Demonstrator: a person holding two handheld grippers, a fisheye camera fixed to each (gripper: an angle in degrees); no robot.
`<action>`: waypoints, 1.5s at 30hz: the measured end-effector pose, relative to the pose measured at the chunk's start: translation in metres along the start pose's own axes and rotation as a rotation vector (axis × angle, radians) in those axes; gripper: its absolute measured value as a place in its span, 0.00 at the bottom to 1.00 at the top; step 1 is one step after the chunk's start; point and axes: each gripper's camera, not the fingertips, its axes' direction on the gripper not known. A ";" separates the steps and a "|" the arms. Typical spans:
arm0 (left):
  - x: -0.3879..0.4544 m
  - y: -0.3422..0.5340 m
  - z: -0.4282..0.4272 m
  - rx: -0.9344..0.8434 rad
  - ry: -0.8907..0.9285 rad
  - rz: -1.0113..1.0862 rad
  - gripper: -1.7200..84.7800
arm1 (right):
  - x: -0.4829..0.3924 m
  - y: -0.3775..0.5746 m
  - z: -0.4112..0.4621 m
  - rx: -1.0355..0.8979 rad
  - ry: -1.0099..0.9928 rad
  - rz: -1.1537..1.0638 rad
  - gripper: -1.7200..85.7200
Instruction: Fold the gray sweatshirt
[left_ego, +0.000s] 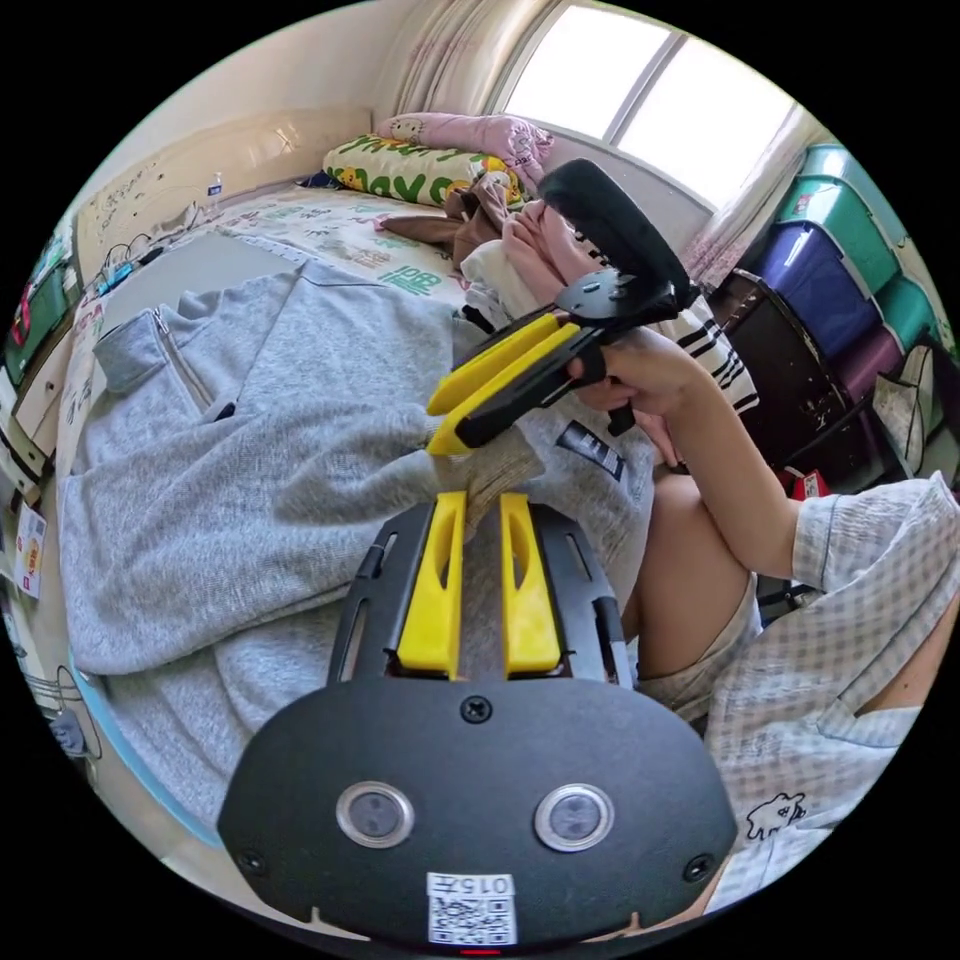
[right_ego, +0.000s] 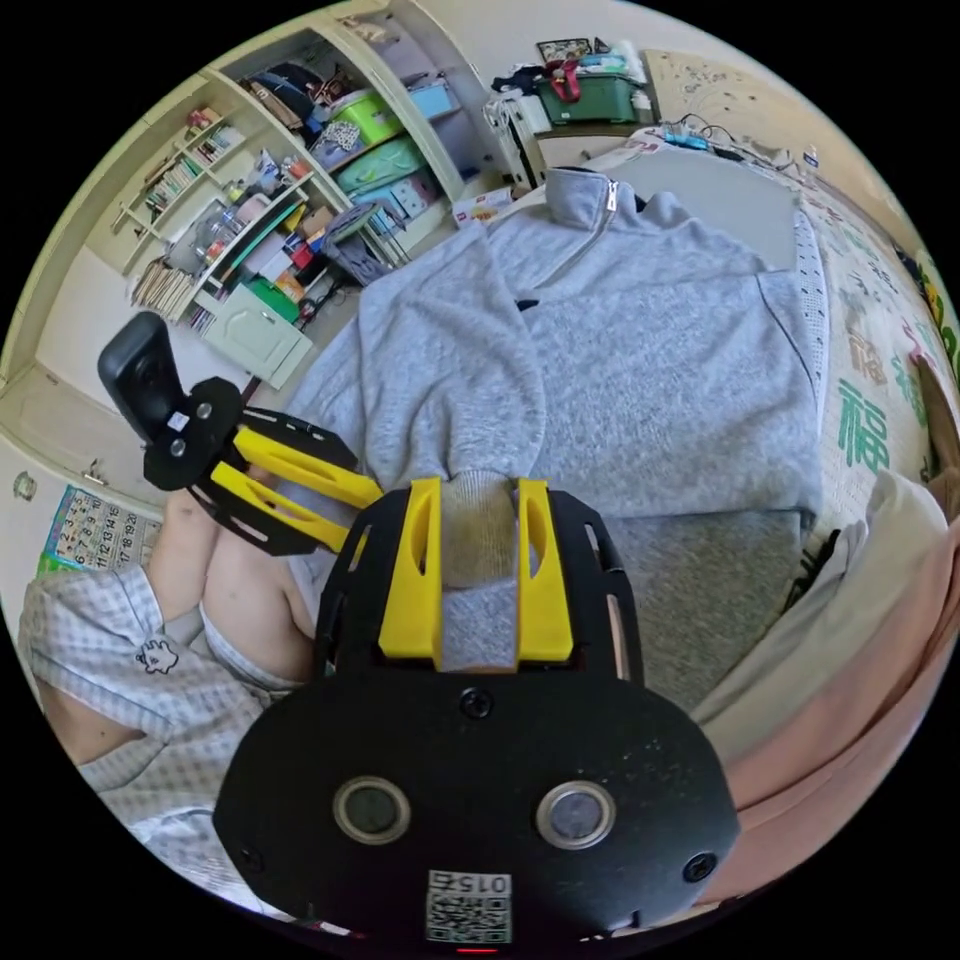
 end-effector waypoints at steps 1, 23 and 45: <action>0.000 0.004 -0.005 0.001 0.004 0.034 0.09 | 0.001 -0.003 -0.002 0.012 -0.010 0.005 0.15; -0.017 0.000 0.004 0.019 -0.100 0.119 0.02 | -0.059 -0.102 -0.059 0.104 0.194 0.028 0.01; -0.087 0.009 -0.065 0.196 -0.082 -0.222 0.08 | -0.185 -0.216 -0.109 0.169 0.143 -0.241 0.12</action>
